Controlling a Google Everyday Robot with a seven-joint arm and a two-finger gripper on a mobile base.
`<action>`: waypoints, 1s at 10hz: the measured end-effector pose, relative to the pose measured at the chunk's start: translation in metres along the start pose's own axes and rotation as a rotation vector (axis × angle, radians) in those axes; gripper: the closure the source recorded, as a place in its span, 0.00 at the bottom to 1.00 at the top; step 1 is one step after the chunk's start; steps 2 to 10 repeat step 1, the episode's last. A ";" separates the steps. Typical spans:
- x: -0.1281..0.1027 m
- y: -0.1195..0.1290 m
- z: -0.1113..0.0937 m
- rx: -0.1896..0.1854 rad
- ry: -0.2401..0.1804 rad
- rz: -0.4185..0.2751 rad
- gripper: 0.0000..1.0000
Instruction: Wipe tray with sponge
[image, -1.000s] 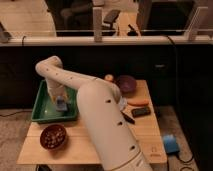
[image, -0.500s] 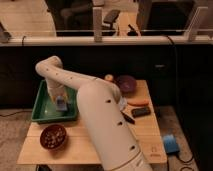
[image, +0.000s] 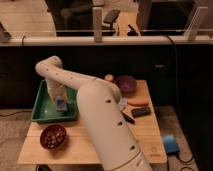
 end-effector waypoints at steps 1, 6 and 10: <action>0.000 0.000 0.000 0.000 0.000 0.000 1.00; 0.000 0.000 0.000 0.000 0.000 0.000 1.00; 0.000 0.000 0.000 0.000 0.000 0.000 1.00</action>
